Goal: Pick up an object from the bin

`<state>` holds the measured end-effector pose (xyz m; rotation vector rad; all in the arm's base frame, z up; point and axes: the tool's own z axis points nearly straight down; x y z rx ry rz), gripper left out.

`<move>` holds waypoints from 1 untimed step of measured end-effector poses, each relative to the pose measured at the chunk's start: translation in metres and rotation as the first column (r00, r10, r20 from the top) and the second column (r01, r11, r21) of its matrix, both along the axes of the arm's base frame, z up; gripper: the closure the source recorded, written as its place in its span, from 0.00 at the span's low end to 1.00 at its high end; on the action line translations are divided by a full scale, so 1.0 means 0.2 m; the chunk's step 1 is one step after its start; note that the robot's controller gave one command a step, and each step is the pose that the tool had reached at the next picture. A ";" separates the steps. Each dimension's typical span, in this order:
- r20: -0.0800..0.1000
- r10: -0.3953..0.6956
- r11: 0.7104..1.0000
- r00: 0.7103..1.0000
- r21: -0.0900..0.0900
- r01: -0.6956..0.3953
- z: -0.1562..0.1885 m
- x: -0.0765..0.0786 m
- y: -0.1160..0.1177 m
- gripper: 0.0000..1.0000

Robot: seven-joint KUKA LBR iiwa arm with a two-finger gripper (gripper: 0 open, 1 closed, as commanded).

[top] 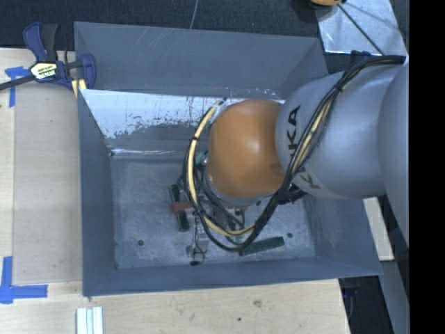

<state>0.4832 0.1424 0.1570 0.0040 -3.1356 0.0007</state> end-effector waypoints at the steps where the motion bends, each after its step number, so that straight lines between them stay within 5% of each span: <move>1: 0.008 -0.003 1.000 1.000 0.001 0.003 0.02 0.01 0.00 0.00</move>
Offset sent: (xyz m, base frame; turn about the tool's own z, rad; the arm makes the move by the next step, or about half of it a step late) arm 0.0618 -0.0649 -0.0525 0.0122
